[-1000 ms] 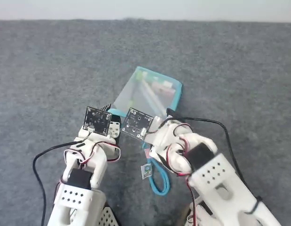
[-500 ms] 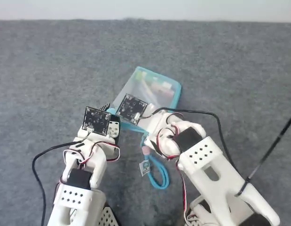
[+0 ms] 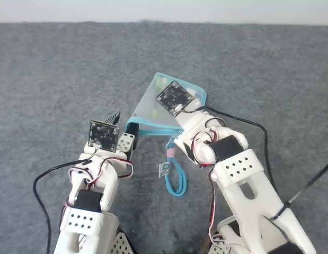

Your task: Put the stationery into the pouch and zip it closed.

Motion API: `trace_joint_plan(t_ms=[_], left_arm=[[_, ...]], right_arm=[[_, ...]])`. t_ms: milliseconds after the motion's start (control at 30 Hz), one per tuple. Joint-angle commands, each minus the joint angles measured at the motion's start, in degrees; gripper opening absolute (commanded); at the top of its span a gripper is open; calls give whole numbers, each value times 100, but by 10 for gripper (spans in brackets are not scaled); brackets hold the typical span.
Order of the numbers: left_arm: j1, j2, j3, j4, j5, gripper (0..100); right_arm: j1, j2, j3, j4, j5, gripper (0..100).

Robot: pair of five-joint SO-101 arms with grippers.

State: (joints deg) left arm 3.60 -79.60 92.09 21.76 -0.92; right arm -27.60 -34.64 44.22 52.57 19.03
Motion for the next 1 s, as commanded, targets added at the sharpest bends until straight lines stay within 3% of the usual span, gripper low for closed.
trace_joint_plan(t_ms=[0, 300, 433, 567, 767, 967], left_arm=[[-167, 18, -567, 519, -44, 155], [-123, 18, -1138, 1670, 316, 152], [-114, 18, -1543, 2295, 369, 152], [308, 26, -1525, 2338, 264, 157], [1468, 26, -1095, 2312, -325, 268], [1591, 35, -989, 2171, -422, 268]], right_arm=[[330, 48, -308, -136, -457, 6], [866, 1182, -941, -277, -1310, 6], [927, 1710, -1222, -312, -1354, 6], [857, 1895, -1345, -286, -1336, 6], [462, 1385, -1354, 347, -1327, 6], [101, 347, -905, 681, -905, 6]])
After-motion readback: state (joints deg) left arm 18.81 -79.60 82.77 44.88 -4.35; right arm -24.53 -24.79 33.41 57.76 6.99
